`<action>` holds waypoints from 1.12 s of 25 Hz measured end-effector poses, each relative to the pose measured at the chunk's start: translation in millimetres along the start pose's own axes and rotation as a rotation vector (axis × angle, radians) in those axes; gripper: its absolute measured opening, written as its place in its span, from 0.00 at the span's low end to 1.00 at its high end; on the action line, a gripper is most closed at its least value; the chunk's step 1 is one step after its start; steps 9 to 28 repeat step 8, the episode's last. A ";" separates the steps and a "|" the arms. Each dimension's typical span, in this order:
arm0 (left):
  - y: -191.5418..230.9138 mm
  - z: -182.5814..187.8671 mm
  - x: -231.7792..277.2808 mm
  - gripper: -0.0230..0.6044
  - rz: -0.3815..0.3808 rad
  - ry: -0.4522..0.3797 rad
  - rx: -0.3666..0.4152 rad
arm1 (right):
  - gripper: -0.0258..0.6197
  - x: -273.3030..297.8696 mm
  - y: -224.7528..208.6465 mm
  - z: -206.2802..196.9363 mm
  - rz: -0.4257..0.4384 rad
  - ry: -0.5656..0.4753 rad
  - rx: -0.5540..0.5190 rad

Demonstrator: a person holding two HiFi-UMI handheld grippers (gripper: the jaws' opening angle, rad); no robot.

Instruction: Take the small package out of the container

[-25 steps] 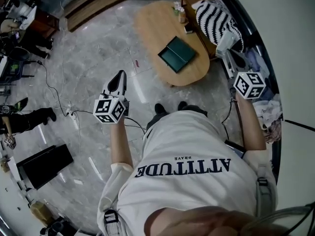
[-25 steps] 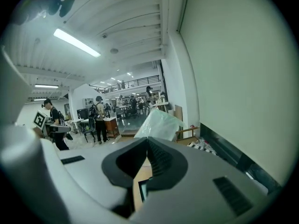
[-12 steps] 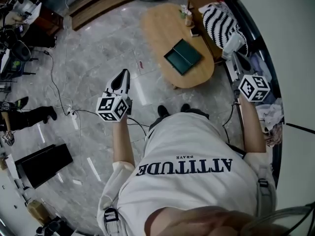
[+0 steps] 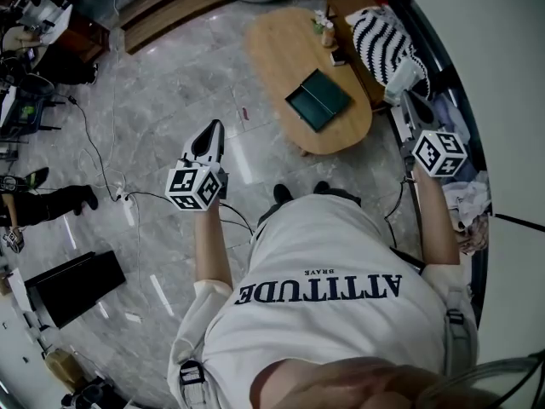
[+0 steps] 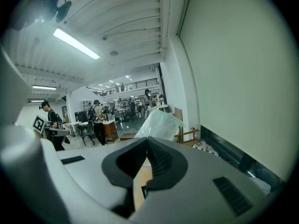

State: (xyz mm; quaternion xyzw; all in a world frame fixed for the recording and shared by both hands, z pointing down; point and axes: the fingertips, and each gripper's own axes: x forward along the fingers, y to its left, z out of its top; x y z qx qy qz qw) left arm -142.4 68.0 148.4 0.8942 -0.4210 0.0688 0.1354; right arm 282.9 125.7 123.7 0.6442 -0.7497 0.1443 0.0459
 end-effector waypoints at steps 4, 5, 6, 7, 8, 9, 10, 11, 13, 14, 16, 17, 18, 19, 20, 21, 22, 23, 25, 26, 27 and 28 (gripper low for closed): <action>3.8 1.9 1.8 0.07 -0.004 -0.001 0.001 | 0.07 3.1 2.5 2.4 0.000 -0.001 -0.001; 5.0 2.3 2.1 0.07 -0.004 -0.001 0.001 | 0.07 4.2 3.2 3.0 0.000 0.000 -0.001; 6.1 2.6 2.1 0.07 -0.004 0.000 0.000 | 0.07 5.0 4.1 3.5 0.000 0.001 -0.002; 7.3 3.0 2.0 0.07 -0.005 0.000 -0.001 | 0.07 5.8 5.2 4.0 0.000 0.002 -0.002; 8.4 3.3 1.8 0.07 -0.005 0.001 -0.001 | 0.07 6.5 6.3 4.5 0.000 0.003 -0.002; 8.4 3.3 1.8 0.07 -0.005 0.001 -0.001 | 0.07 6.5 6.3 4.5 0.000 0.003 -0.002; 8.4 3.3 1.8 0.07 -0.005 0.001 -0.001 | 0.07 6.5 6.3 4.5 0.000 0.003 -0.002; 8.4 3.3 1.8 0.07 -0.005 0.001 -0.001 | 0.07 6.5 6.3 4.5 0.000 0.003 -0.002; 8.4 3.3 1.8 0.07 -0.005 0.001 -0.001 | 0.07 6.5 6.3 4.5 0.000 0.003 -0.002; 8.4 3.3 1.8 0.07 -0.005 0.001 -0.001 | 0.07 6.5 6.3 4.5 0.000 0.003 -0.002; 8.4 3.3 1.8 0.07 -0.005 0.001 -0.001 | 0.07 6.5 6.3 4.5 0.000 0.003 -0.002; 8.4 3.3 1.8 0.07 -0.005 0.001 -0.001 | 0.07 6.5 6.3 4.5 0.000 0.003 -0.002; 8.4 3.3 1.8 0.07 -0.005 0.001 -0.001 | 0.07 6.5 6.3 4.5 0.000 0.003 -0.002; 8.4 3.3 1.8 0.07 -0.005 0.001 -0.001 | 0.07 6.5 6.3 4.5 0.000 0.003 -0.002; 8.4 3.3 1.8 0.07 -0.005 0.001 -0.001 | 0.07 6.5 6.3 4.5 0.000 0.003 -0.002; 8.4 3.3 1.8 0.07 -0.005 0.001 -0.001 | 0.07 6.5 6.3 4.5 0.000 0.003 -0.002; 8.4 3.3 1.8 0.07 -0.005 0.001 -0.001 | 0.07 6.5 6.3 4.5 0.000 0.003 -0.002; 8.4 3.3 1.8 0.07 -0.005 0.001 -0.001 | 0.07 6.5 6.3 4.5 0.000 0.003 -0.002; 8.4 3.3 1.8 0.07 -0.005 0.001 -0.001 | 0.07 6.5 6.3 4.5 0.000 0.003 -0.002; 8.4 3.3 1.8 0.07 -0.005 0.001 -0.001 | 0.07 6.5 6.3 4.5 0.000 0.003 -0.002; 8.4 3.3 1.8 0.07 -0.005 0.001 -0.001 | 0.07 6.5 6.3 4.5 0.000 0.003 -0.002; 8.4 3.3 1.8 0.07 -0.005 0.001 -0.001 | 0.07 6.5 6.3 4.5 0.000 0.003 -0.002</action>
